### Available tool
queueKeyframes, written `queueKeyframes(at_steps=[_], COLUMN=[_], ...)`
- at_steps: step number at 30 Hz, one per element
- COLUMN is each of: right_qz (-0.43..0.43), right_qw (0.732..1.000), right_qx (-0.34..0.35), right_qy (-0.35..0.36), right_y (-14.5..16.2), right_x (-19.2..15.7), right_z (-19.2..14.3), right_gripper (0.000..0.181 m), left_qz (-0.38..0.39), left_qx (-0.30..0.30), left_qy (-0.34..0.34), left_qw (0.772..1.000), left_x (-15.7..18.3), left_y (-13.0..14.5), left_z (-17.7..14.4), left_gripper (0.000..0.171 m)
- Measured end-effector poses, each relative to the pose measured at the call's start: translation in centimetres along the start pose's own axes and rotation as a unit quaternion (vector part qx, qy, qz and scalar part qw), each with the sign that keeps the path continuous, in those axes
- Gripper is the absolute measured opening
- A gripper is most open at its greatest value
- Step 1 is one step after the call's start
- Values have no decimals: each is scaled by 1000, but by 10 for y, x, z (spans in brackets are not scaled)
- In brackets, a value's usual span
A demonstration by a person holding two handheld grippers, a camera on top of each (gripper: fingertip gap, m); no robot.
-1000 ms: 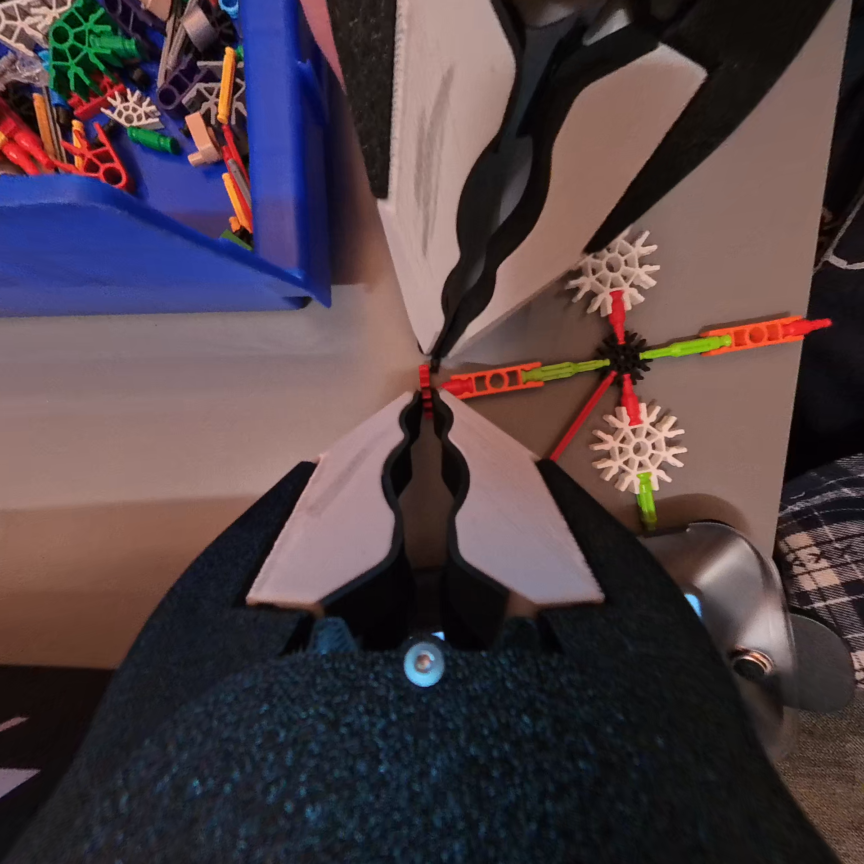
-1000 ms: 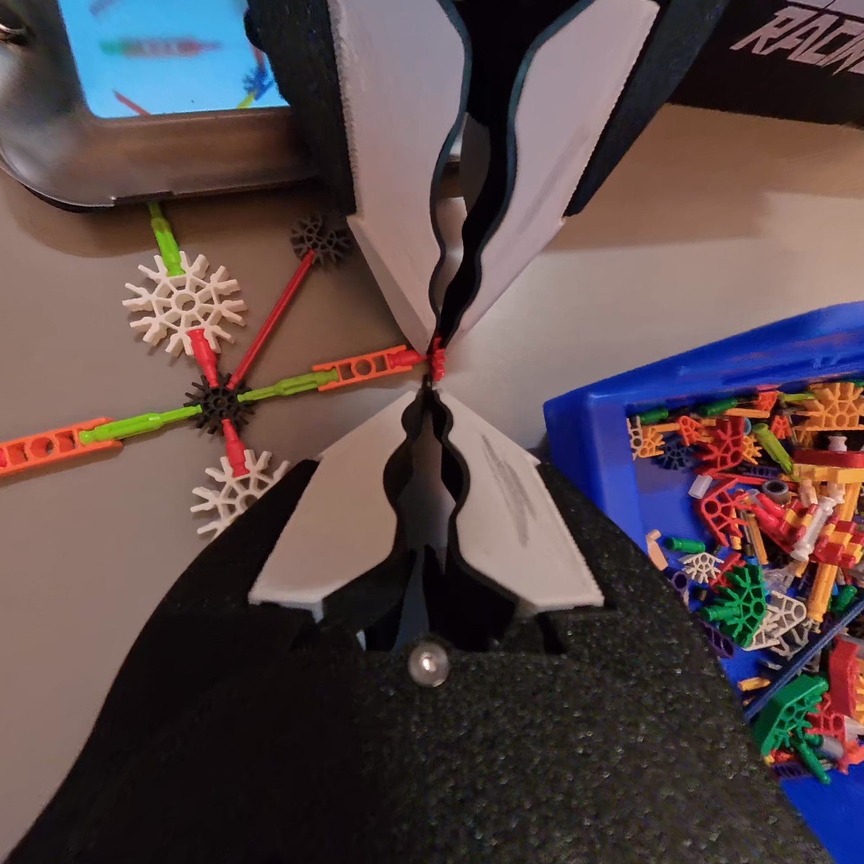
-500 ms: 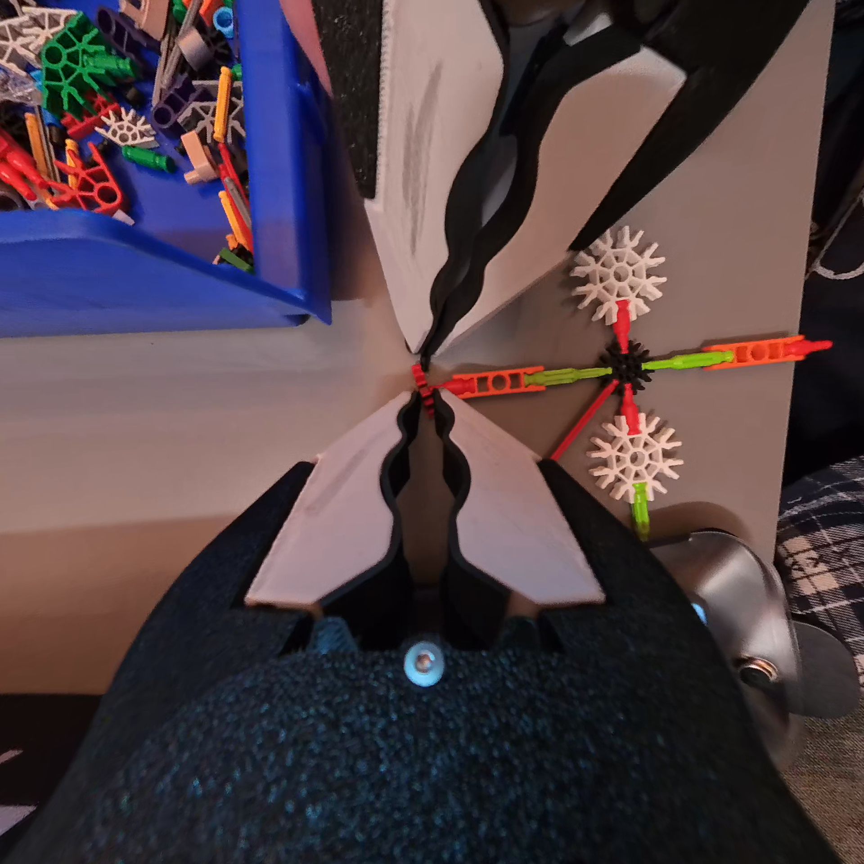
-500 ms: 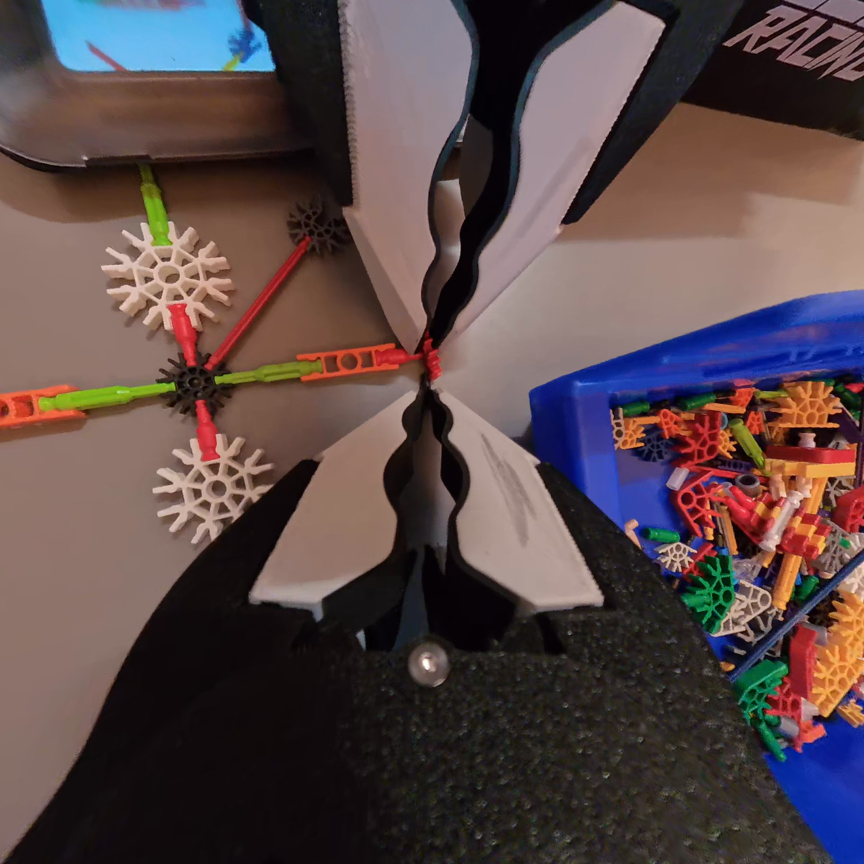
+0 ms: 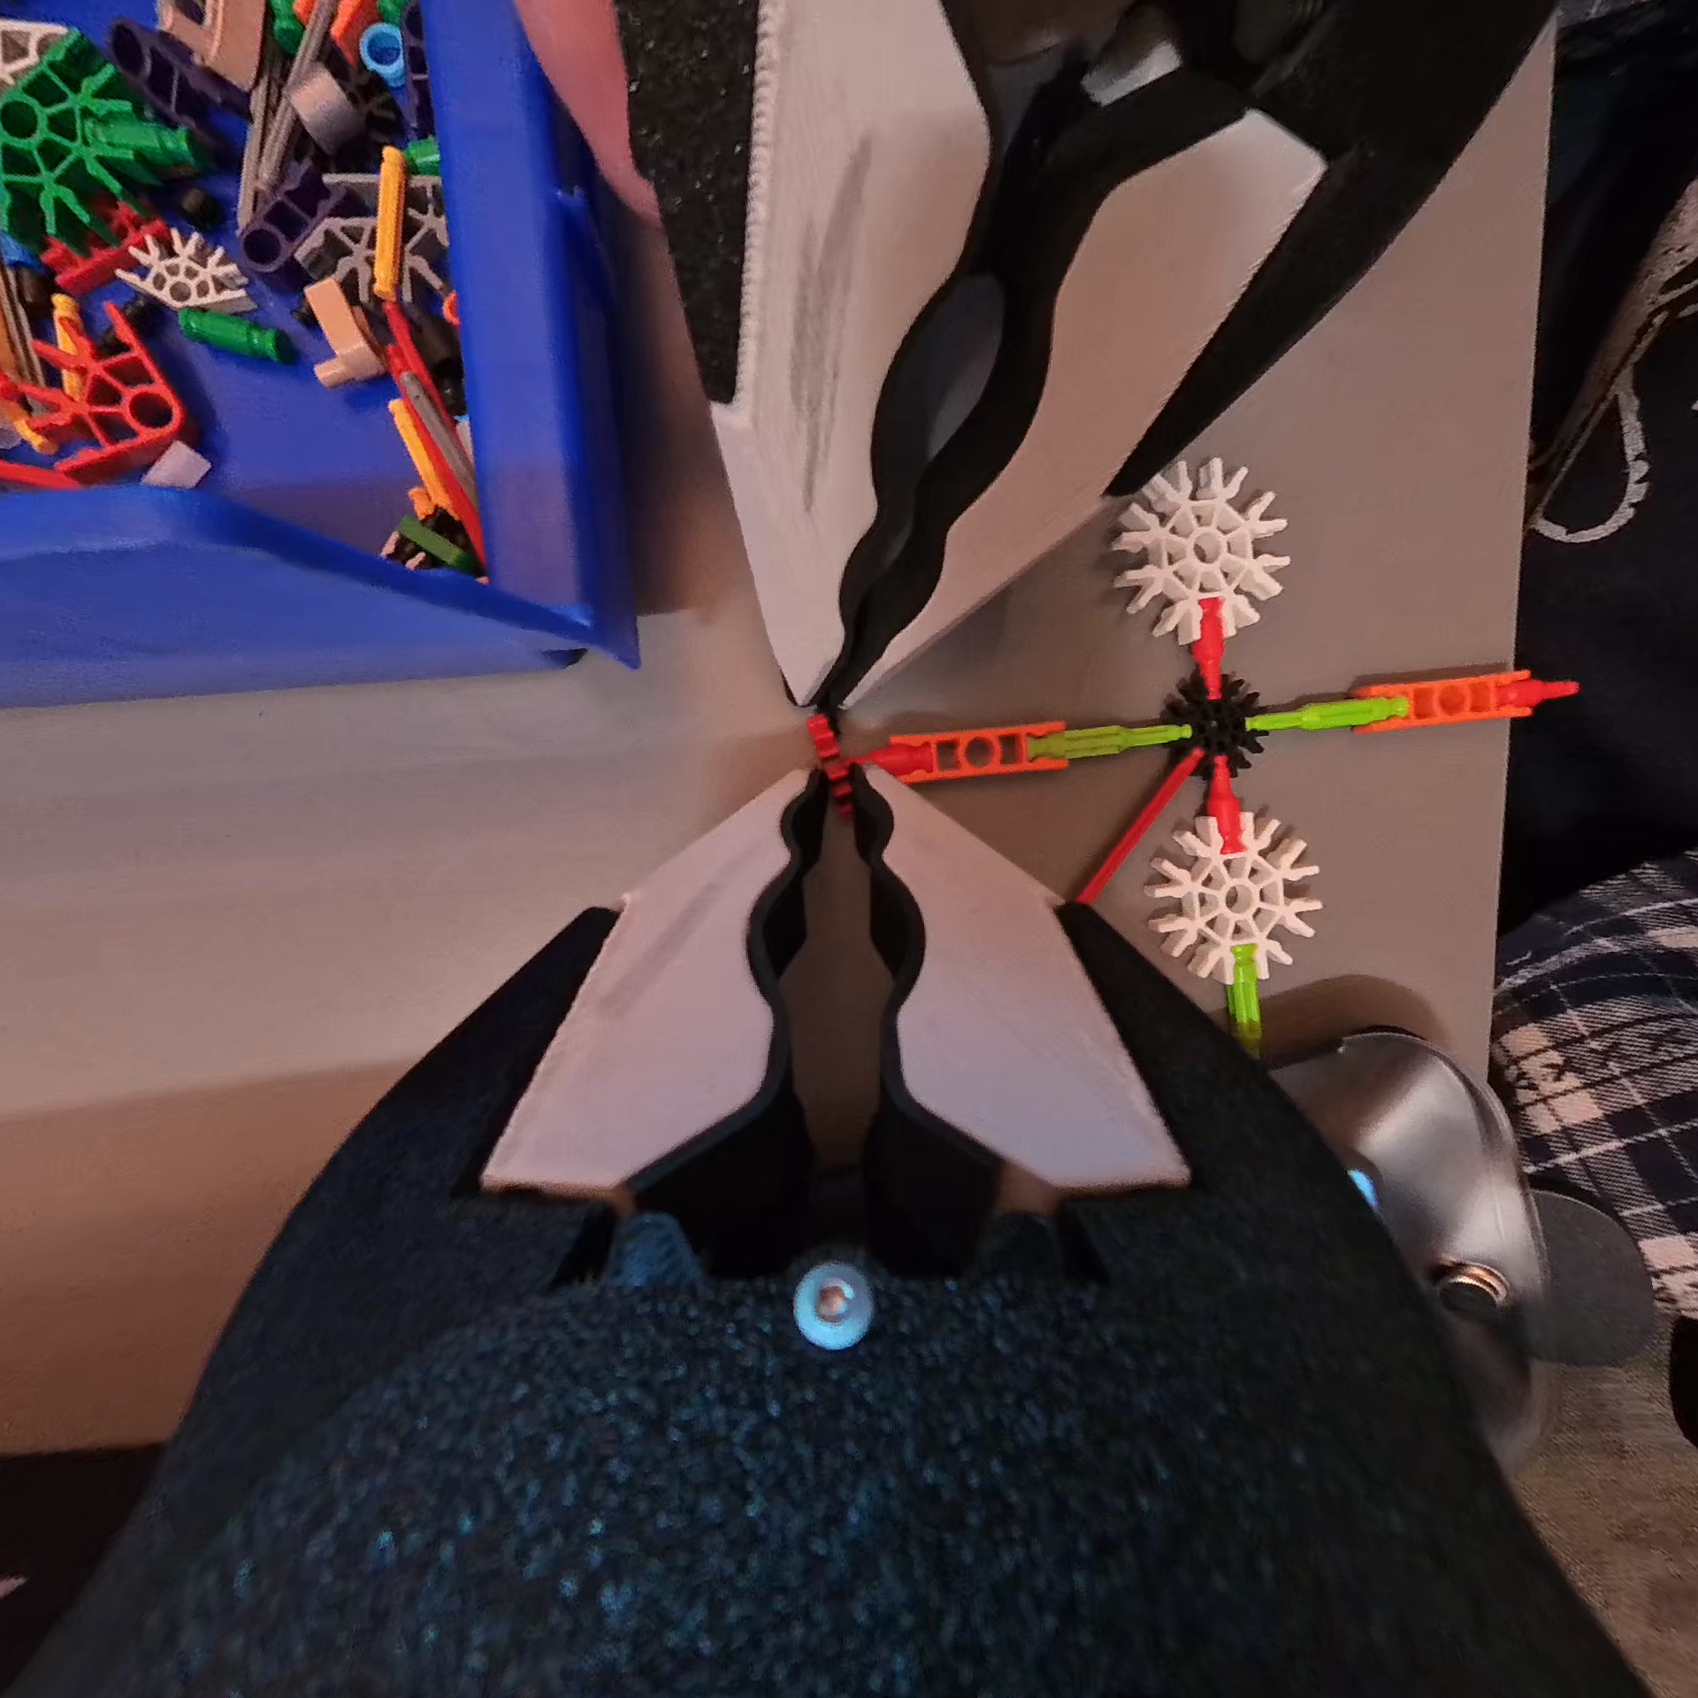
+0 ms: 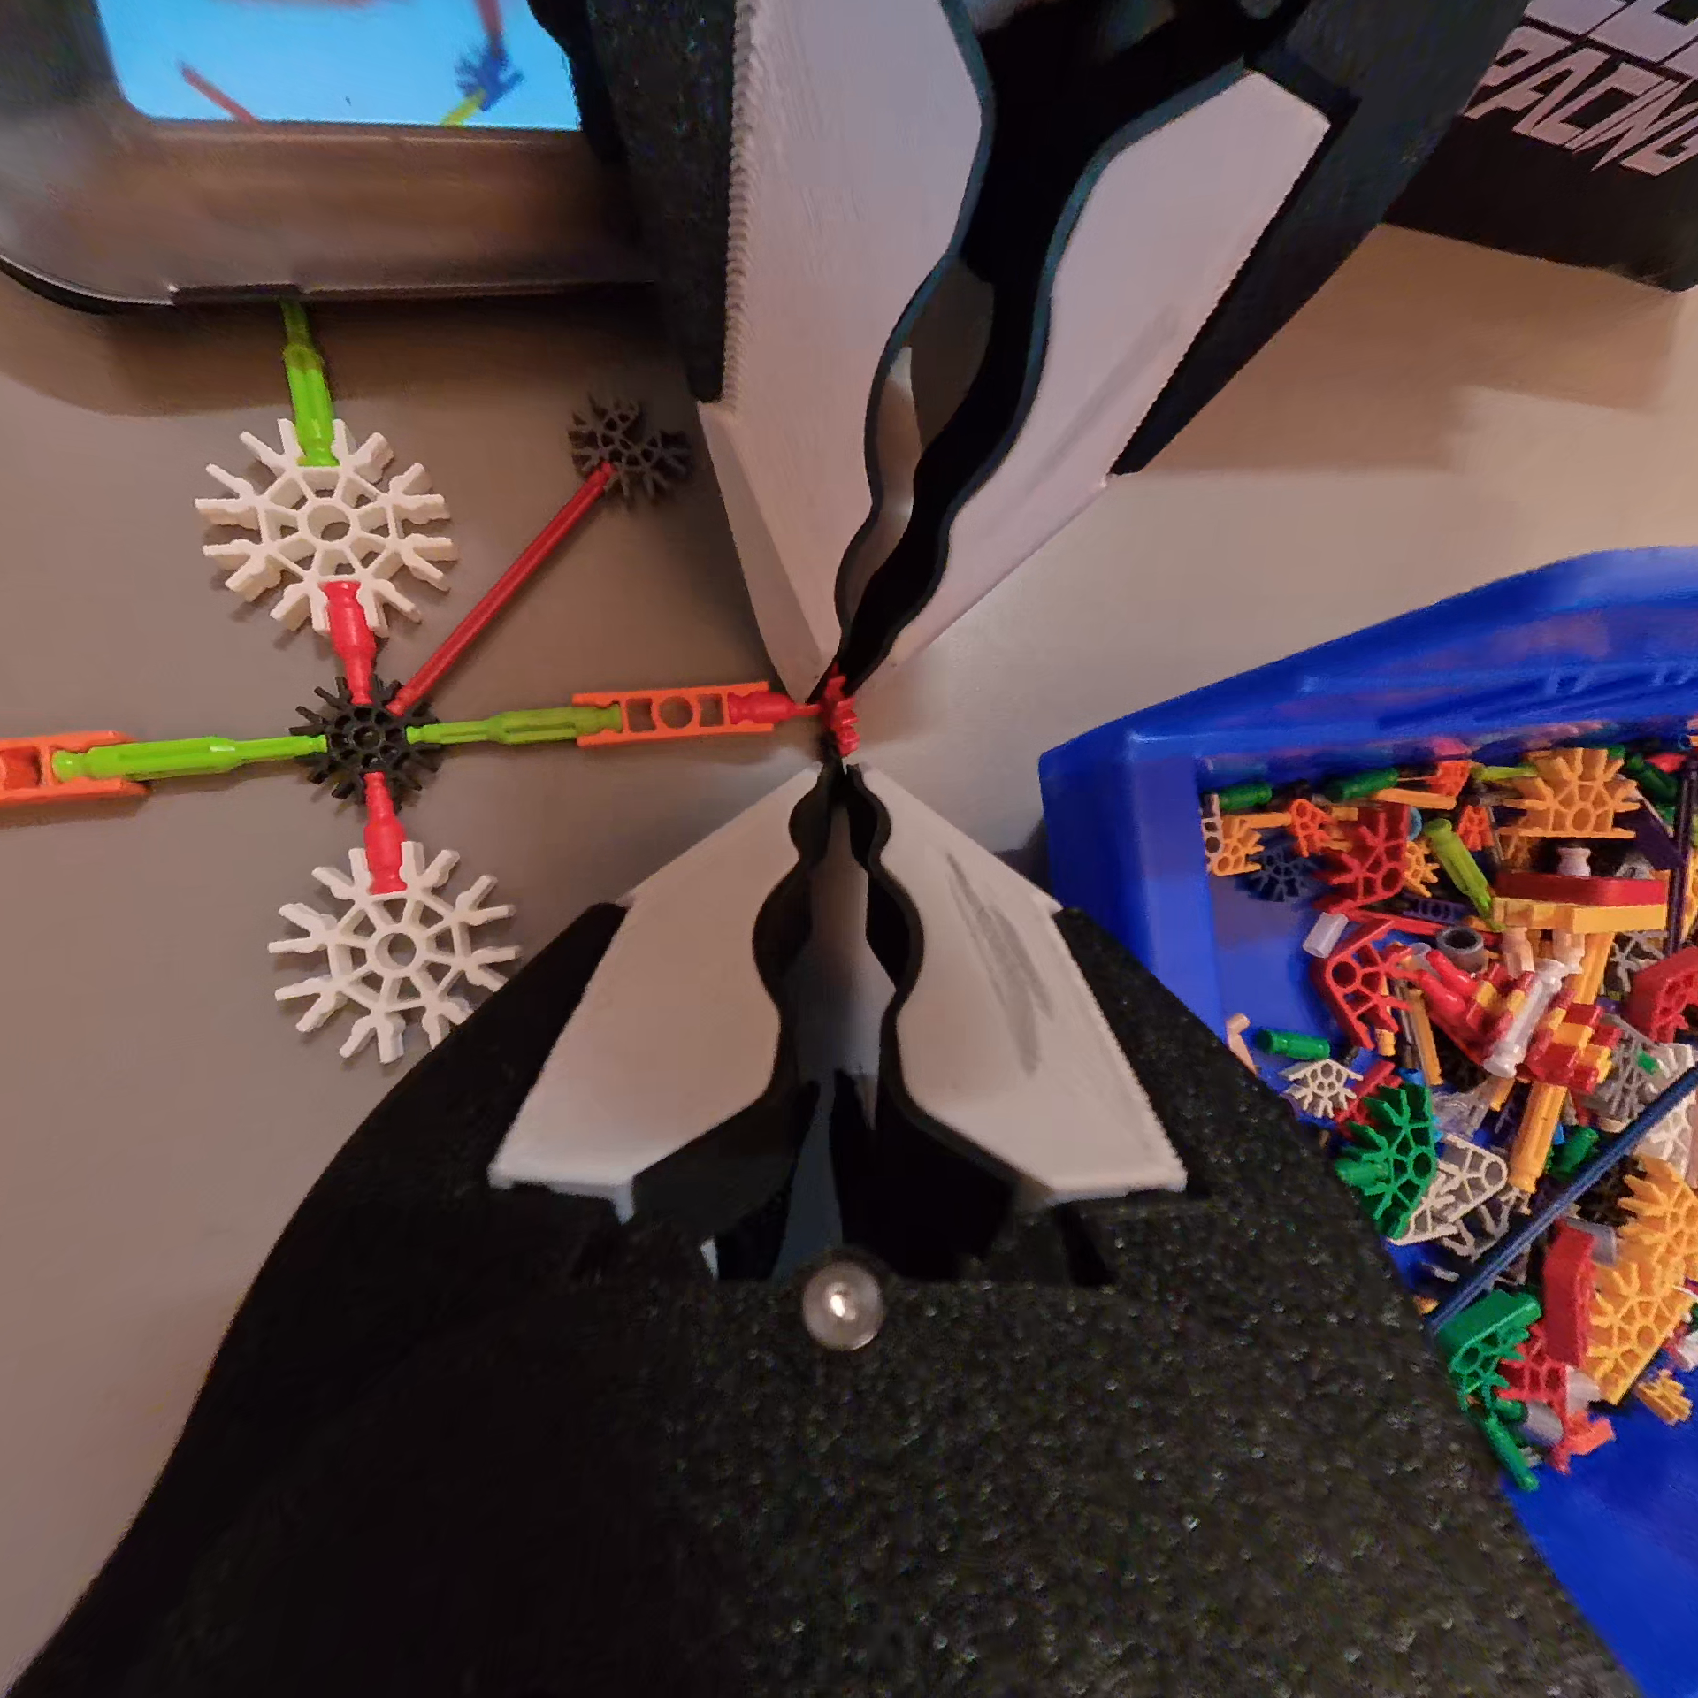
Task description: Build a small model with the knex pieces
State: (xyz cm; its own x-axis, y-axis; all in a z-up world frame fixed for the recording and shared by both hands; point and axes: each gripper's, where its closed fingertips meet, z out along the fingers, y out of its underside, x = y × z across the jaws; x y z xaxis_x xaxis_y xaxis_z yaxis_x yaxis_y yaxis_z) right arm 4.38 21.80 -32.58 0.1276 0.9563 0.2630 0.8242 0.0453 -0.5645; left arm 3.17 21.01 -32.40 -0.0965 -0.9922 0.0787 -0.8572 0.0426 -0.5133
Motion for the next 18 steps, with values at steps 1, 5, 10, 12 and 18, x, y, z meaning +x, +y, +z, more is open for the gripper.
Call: queueKeyframes(at_steps=[1,5,10,12,18], right_qz=[-2,-3,0,0,-5], right_qw=[1000,1000,1000,1000,1000], right_qx=[-1,0,5,3,7], right_qy=[3,7,8,13,27], right_y=[0,1,0,0,-1], right_x=[0,0,-1,0,2], right_z=[0,0,0,0,-1], right_gripper=[2,2,2,3,9], left_qz=[-2,-1,1,1,6], left_qx=[2,3,1,0,-4], left_qy=[2,6,9,12,9], left_qw=[1000,1000,1000,1000,1000], left_x=[0,1,1,2,2], left_y=[0,-1,-1,0,0], left_z=[0,1,1,1,1], left_gripper=[4,5,4,4,4])
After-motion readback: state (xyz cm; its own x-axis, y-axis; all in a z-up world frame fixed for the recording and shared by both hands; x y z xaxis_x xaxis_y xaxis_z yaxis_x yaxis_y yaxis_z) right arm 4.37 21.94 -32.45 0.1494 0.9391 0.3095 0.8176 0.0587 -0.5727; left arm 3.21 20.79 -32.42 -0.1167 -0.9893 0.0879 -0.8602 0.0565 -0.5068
